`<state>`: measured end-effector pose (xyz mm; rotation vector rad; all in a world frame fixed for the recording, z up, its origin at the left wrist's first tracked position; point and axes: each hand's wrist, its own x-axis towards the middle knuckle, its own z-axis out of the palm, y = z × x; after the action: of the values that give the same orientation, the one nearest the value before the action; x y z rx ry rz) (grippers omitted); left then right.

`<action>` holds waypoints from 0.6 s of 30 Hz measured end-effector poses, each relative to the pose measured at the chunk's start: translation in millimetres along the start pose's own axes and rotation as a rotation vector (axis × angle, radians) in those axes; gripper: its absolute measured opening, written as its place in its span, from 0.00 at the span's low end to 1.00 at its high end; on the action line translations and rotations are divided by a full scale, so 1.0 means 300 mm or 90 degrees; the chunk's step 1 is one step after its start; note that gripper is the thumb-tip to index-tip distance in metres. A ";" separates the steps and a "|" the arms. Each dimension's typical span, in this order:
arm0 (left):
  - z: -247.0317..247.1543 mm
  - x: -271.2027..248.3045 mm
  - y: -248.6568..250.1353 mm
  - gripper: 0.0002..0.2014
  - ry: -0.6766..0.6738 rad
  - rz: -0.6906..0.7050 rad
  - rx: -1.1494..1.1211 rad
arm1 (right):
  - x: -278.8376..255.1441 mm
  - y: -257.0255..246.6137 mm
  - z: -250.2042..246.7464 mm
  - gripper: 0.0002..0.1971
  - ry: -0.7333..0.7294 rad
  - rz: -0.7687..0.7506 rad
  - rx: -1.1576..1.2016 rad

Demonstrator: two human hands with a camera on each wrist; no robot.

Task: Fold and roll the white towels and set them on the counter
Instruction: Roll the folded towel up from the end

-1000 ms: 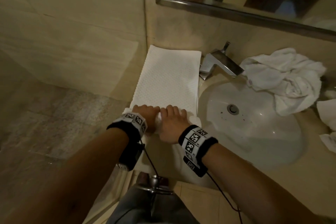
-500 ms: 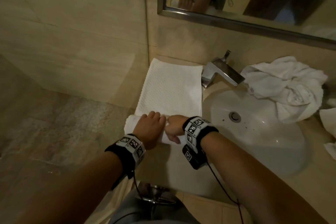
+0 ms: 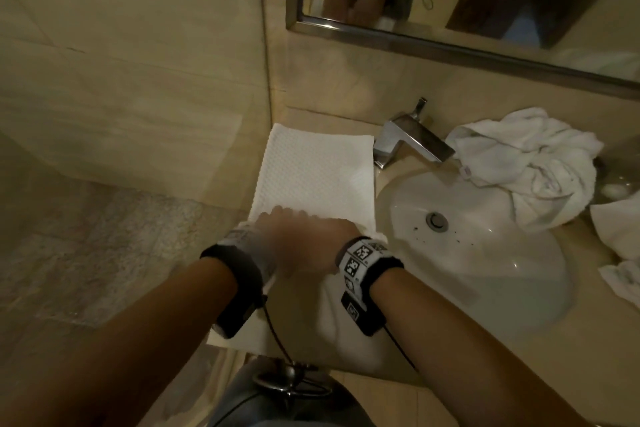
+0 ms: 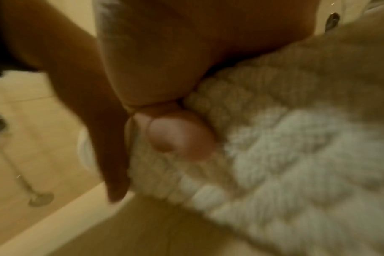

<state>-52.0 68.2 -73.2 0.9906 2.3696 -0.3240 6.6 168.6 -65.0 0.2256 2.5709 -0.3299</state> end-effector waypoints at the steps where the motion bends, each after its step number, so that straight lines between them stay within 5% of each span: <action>1: 0.008 -0.013 0.003 0.50 0.041 0.015 0.044 | 0.004 0.000 -0.023 0.15 -0.034 0.023 0.036; 4: 0.059 -0.033 0.010 0.41 0.126 0.052 0.087 | 0.009 -0.003 -0.065 0.09 -0.151 0.043 0.084; 6: 0.068 -0.024 0.007 0.37 0.134 0.056 0.057 | 0.004 -0.009 -0.059 0.07 -0.139 0.034 0.060; 10: -0.004 0.036 0.000 0.45 0.009 0.032 0.008 | 0.012 0.002 -0.024 0.30 0.011 -0.030 -0.071; 15: -0.019 0.084 -0.026 0.40 -0.067 0.016 -0.070 | 0.019 0.020 0.027 0.50 -0.012 -0.030 -0.160; 18: -0.002 0.078 -0.009 0.43 -0.015 0.028 -0.002 | 0.013 0.019 0.056 0.45 0.047 -0.047 -0.177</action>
<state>-67.8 80.0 -85.9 1.0304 2.3222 -0.3134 12.7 169.9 -82.0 0.0427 2.6645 0.0113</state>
